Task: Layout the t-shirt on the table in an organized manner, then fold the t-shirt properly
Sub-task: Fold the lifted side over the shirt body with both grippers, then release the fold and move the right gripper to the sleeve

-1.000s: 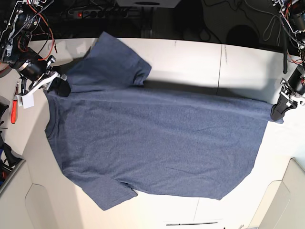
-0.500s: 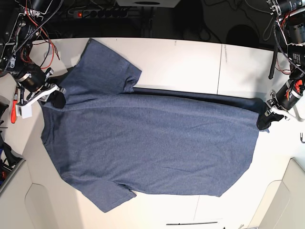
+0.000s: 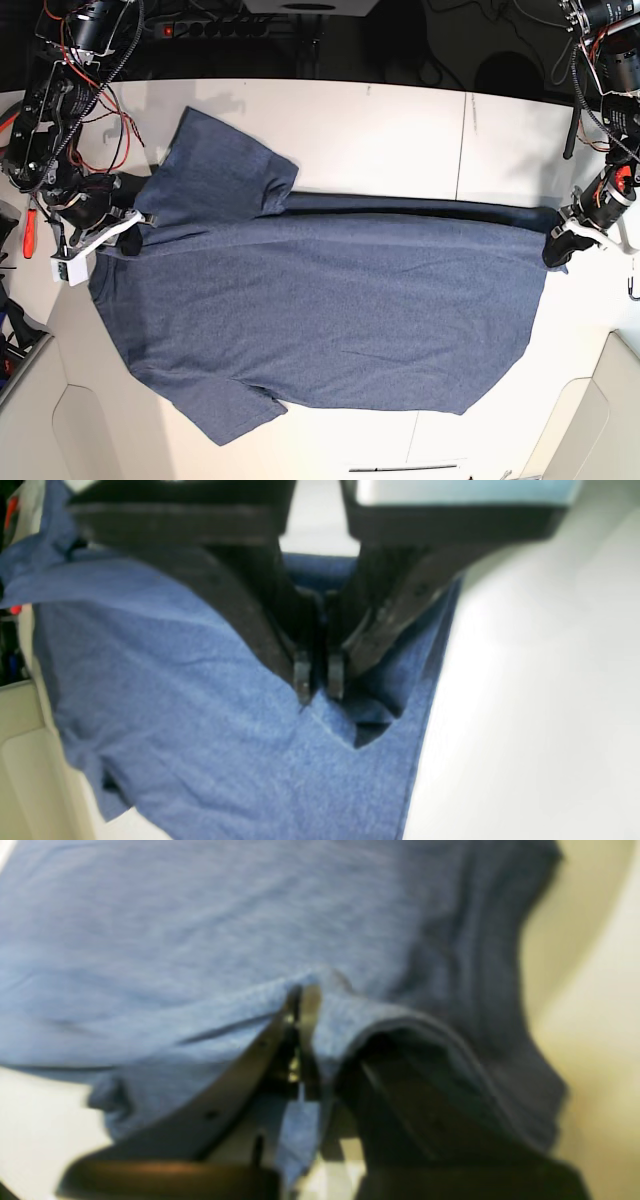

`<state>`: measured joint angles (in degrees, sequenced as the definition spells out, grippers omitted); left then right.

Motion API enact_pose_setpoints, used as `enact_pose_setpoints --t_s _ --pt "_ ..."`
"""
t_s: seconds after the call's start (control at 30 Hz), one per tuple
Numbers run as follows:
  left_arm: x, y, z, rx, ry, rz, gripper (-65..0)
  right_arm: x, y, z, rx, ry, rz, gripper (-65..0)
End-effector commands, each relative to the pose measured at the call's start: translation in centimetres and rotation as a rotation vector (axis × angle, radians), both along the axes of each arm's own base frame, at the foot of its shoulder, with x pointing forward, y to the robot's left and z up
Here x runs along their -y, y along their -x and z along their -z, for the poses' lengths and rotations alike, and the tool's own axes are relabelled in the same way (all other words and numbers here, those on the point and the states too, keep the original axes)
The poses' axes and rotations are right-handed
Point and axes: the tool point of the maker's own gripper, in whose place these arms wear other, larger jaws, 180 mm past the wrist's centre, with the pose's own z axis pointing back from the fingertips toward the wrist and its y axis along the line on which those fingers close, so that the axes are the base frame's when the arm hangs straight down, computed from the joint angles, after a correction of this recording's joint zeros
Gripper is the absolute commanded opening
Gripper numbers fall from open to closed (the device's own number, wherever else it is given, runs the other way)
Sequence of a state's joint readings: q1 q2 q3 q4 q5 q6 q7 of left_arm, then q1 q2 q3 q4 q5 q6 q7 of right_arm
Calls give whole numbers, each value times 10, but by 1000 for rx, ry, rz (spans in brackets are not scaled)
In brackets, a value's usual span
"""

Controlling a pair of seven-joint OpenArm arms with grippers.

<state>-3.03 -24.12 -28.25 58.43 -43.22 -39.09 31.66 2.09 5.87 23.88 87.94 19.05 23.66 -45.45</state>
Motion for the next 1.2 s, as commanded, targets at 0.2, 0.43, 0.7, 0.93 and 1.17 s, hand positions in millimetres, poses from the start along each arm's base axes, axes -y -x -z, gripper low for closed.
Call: enact_pose_setpoints --t_s 0.2,0.43,0.7,0.93,1.17 --pt "-20 -16 -25 85 -71 -47 -650 31 -14 -13 56 97 121 -650" --pt "-16 -18 -22 78 -76 -38 -650 30 -13 -6 37 88 122 -650" --pt "-15 -17 -20 73 -93 -28 -529 33 2 37 -55 78 138 -482" --pt "-16 -16 -17 60 -117 -22 -404 34 -7 31 -25 80 143 -372" --pt "-17 -16 -17 60 -117 -24 -404 42 -24 6 28 153 132 -372"
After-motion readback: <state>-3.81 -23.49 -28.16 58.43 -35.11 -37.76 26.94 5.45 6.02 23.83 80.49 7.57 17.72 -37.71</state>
